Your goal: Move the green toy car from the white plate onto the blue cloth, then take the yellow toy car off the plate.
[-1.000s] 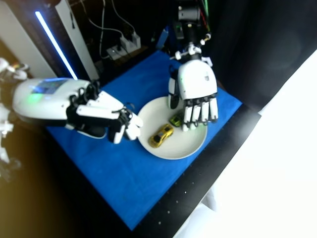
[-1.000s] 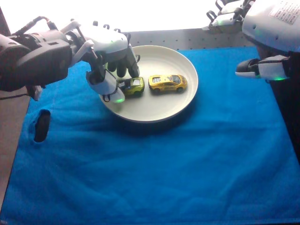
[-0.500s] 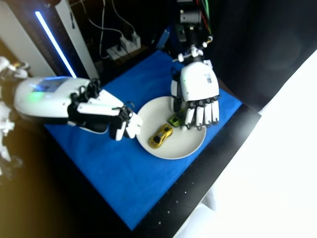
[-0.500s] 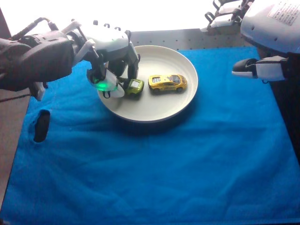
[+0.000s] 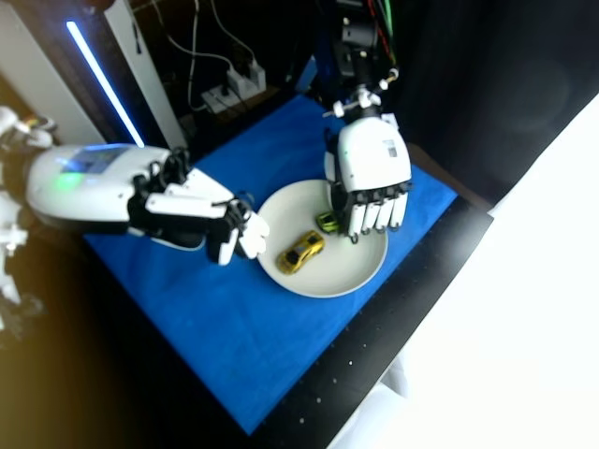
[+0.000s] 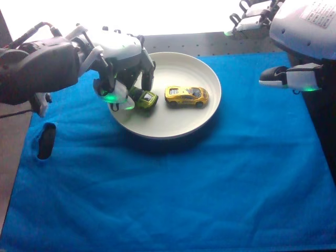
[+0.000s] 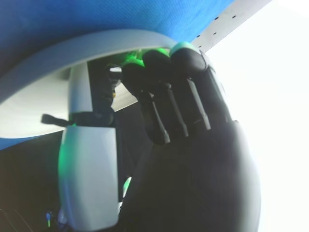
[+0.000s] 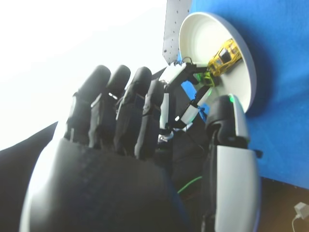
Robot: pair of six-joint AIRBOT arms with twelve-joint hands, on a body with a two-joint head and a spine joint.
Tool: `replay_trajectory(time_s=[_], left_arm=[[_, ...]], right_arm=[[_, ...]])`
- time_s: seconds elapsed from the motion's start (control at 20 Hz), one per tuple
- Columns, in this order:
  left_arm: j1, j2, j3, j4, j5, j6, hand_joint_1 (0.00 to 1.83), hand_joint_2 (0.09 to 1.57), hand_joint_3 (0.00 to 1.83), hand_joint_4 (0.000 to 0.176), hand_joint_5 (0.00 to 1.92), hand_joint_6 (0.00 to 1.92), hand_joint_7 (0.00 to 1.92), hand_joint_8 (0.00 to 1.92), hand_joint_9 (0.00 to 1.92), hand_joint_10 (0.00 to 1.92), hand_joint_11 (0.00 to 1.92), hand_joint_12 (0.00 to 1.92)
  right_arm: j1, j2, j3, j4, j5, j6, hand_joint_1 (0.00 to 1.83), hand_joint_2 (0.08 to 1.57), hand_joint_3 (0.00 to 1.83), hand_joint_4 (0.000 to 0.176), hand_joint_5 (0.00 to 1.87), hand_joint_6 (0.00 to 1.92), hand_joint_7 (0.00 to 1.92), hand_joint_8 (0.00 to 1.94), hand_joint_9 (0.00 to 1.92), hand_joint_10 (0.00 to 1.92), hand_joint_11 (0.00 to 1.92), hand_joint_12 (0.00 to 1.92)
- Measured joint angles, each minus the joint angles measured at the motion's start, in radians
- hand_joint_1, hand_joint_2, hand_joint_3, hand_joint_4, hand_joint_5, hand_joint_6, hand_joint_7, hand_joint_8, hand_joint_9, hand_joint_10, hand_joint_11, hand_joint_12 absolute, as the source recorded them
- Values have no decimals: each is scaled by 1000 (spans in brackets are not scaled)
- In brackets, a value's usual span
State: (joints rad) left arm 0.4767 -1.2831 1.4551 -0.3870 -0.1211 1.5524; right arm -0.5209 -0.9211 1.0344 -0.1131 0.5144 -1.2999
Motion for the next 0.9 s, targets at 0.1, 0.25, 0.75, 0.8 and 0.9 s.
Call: replay_trajectory(time_s=[0.1, 0.25, 0.75, 0.8, 0.9], left_arm=[[0, 18, -23, 0, -4, 0, 1243, 1169, 2, 0, 872, 929, 906, 1406, 910, 1621, 849, 1917], [0, 66, -77, 1, -42, 2, 1199, 1176, 1, 0, 881, 1040, 854, 1355, 643, 1515, 557, 1918], [17, 190, -239, 54, -182, -19, 1245, 1175, 0, 0, 925, 877, 851, 1460, 794, 1671, 701, 1921], [28, 204, -256, 60, -199, -32, 1245, 1175, 0, 0, 925, 877, 851, 1460, 794, 1671, 701, 1921], [52, 247, -308, 87, -220, -56, 1174, 1136, 0, 0, 957, 988, 1057, 1838, 1057, 1872, 932, 1921]], right_arm=[[0, 0, 0, 0, 0, 0, 1007, 1018, 2, 0, 664, 56, 576, 432, 294, 1145, 122, 1829], [0, 0, 0, -1, 0, 0, 1031, 1021, 2, 0, 662, 72, 501, 585, 289, 1179, 129, 1845], [-2, 0, 0, 3, 0, 0, 1057, 1009, 0, 0, 660, 88, 510, 592, 291, 1158, 118, 1838], [-2, 0, 0, 5, 0, 0, 1057, 1009, 0, 0, 660, 88, 510, 592, 291, 1158, 118, 1838], [-7, 0, 0, 12, 0, 0, 1058, 1003, 0, 0, 669, 94, 528, 624, 346, 1161, 184, 1810]])
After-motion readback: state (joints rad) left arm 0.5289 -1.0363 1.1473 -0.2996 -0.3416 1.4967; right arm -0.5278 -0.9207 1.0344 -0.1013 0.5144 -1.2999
